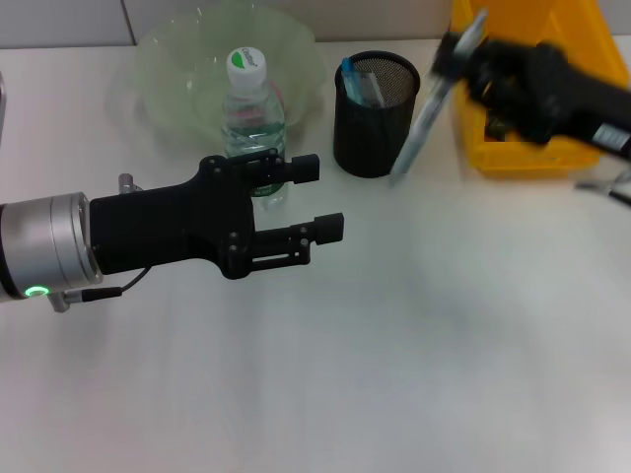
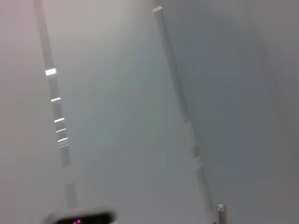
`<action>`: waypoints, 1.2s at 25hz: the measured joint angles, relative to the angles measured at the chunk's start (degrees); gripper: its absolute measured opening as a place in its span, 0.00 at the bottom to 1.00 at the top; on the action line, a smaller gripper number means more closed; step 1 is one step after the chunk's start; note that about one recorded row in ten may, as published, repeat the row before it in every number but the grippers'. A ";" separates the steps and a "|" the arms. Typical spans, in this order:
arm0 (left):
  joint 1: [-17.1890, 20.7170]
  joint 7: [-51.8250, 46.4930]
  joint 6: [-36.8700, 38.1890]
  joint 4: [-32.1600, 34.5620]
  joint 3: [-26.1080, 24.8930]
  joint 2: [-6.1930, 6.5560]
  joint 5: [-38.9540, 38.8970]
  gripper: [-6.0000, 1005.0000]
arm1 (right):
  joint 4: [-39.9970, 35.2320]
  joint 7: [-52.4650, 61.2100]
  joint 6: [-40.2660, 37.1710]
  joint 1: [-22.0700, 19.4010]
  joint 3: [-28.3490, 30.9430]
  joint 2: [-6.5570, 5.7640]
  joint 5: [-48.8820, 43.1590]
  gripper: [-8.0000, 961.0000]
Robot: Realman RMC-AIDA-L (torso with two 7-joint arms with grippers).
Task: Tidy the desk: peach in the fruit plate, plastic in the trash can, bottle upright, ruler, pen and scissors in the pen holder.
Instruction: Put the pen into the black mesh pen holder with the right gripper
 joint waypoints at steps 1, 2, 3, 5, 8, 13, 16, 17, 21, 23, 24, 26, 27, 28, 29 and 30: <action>0.03 0.01 -0.08 -0.01 -0.01 0.00 0.01 0.71 | -0.09 -0.69 1.03 0.00 1.61 -0.03 0.02 0.23; 0.04 0.03 -0.16 -0.01 -0.02 -0.01 0.04 0.72 | -0.27 -1.54 2.39 -0.01 3.22 -0.11 0.05 0.23; 0.04 0.05 -0.18 -0.02 -0.02 -0.01 0.05 0.72 | -0.43 -2.18 3.61 -0.01 4.75 -0.21 0.08 0.23; 0.00 0.07 -0.19 -0.04 0.01 -0.05 0.09 0.72 | -0.75 -2.70 5.95 0.21 6.77 -0.34 0.11 0.23; -0.16 0.13 -0.69 -0.10 0.29 -0.12 0.12 0.72 | -1.47 -4.36 9.28 0.74 7.35 -0.34 0.14 0.24; -0.36 1.25 -1.63 -0.19 0.72 -0.19 0.19 0.72 | 1.80 -11.00 13.69 3.69 6.90 0.02 0.88 0.24; -0.45 1.45 -1.64 -0.21 0.77 -0.22 0.22 0.72 | 4.19 -13.32 14.24 5.00 7.02 0.03 1.49 0.24; -0.56 1.46 -1.69 -0.22 0.77 -0.22 0.22 0.72 | 5.06 -14.12 14.61 5.55 7.12 0.03 1.59 0.24; -0.66 1.48 -1.84 -0.22 0.76 -0.20 0.22 0.72 | 8.01 -16.40 17.31 7.47 7.18 0.00 1.67 0.25; -0.68 1.51 -2.20 -0.30 0.76 -0.19 0.22 0.72 | 9.20 -18.09 18.96 8.06 7.02 0.01 1.67 0.25; -0.69 1.53 -2.56 -0.45 0.76 -0.19 0.22 0.72 | 10.16 -19.62 19.86 8.45 7.08 0.04 1.68 0.25; -0.79 1.55 -3.24 -0.71 0.80 -0.19 0.22 0.72 | 12.32 -22.64 21.33 9.13 7.21 0.11 2.06 0.25; -0.82 1.55 -3.35 -0.71 0.82 -0.19 0.22 0.72 | 13.55 -24.58 21.95 9.44 7.21 0.13 2.59 0.25; -0.94 1.56 -3.61 -0.74 0.88 -0.19 0.22 0.72 | 14.62 -26.23 22.40 9.69 7.17 0.13 3.22 0.25; -1.02 1.56 -3.70 -0.74 0.90 -0.19 0.22 0.72 | 15.90 -28.50 22.67 9.85 7.05 0.15 4.37 0.25; -1.11 1.56 -3.82 -0.74 0.91 -0.19 0.22 0.72 | 16.98 -30.42 22.87 9.94 6.97 0.17 5.38 0.25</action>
